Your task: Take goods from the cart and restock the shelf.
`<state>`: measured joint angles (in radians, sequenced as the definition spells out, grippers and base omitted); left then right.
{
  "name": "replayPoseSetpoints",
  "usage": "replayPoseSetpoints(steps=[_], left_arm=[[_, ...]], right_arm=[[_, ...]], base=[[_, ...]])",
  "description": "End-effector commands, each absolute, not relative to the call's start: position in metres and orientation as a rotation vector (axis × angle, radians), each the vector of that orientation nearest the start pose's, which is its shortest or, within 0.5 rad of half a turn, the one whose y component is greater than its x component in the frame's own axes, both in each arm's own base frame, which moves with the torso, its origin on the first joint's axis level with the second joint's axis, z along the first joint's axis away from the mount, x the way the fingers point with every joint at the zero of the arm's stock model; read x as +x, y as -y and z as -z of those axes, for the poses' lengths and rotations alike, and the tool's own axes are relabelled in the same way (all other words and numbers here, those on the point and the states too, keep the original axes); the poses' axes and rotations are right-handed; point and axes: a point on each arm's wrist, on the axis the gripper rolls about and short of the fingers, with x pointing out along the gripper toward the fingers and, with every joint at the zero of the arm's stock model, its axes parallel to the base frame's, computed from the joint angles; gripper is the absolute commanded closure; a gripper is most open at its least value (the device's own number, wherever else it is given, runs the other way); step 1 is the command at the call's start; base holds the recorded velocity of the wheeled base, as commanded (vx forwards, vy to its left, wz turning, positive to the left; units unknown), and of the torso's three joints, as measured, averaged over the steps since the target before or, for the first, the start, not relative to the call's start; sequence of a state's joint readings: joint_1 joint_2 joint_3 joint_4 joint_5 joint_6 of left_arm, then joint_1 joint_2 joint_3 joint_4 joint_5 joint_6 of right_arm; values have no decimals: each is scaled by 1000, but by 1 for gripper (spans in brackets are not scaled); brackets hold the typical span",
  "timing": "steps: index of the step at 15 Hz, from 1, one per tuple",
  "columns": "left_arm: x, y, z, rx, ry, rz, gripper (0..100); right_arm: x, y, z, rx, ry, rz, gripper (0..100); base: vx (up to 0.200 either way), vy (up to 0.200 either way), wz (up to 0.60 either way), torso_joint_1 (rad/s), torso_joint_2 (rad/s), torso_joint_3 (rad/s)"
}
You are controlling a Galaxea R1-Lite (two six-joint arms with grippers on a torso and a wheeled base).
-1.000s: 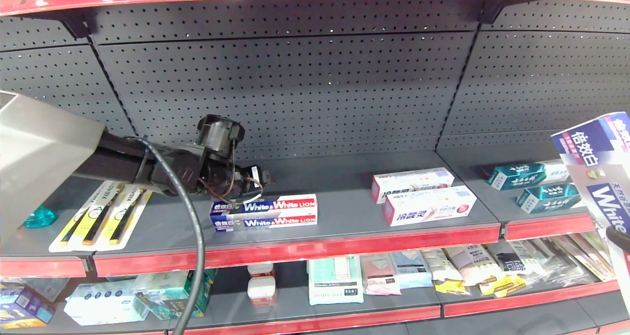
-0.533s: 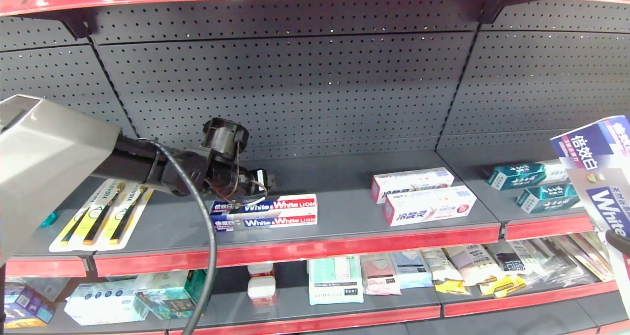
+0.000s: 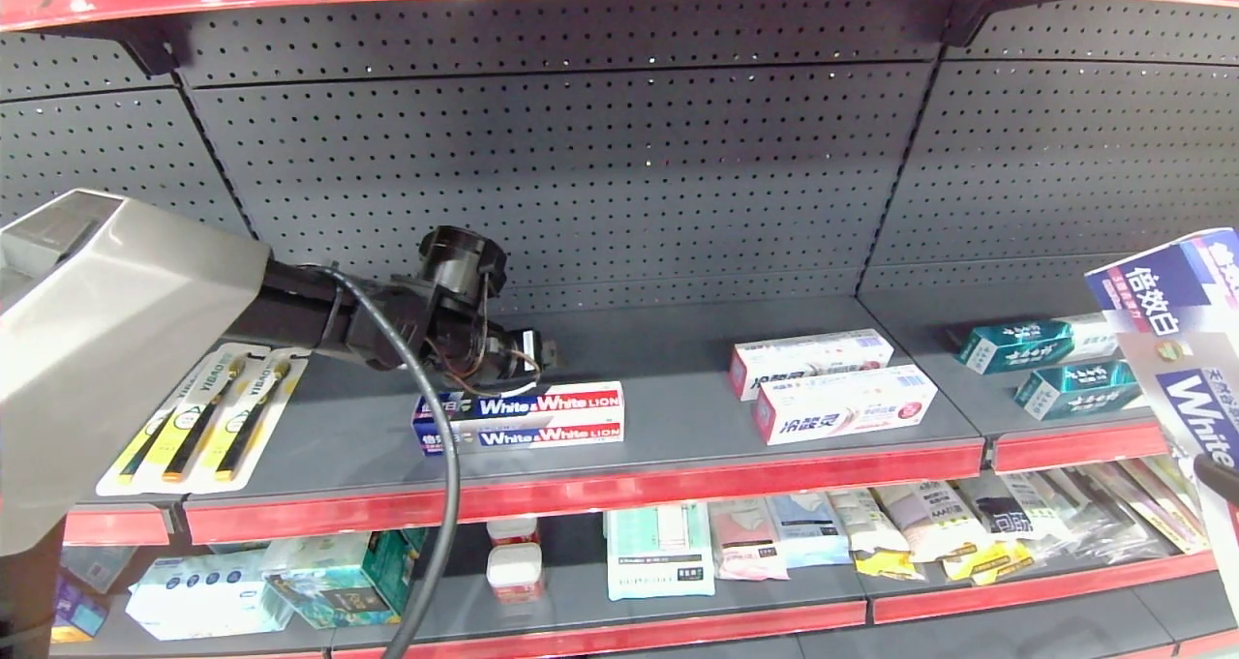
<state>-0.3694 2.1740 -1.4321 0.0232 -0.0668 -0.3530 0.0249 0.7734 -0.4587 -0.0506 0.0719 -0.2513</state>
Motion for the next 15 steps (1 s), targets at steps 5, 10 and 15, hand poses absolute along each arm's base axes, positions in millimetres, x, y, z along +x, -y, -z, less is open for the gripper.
replayPoseSetpoints(steps=[5, 10, 15], left_arm=[[395, 158, -118, -194, -810, 328, 0], [392, 158, -115, -183, -842, 378, 0], [387, 156, -111, -135, -892, 384, 0]], right_arm=[[68, -3, -197, -244, -244, -128, 100], [67, -3, -196, -244, -246, -128, 100], [68, -3, -196, -244, -249, -129, 100]], base=[[0, 0, 0, 0, 0, 0], [0, 0, 0, 0, 0, 0], [0, 0, 0, 0, 0, 0]])
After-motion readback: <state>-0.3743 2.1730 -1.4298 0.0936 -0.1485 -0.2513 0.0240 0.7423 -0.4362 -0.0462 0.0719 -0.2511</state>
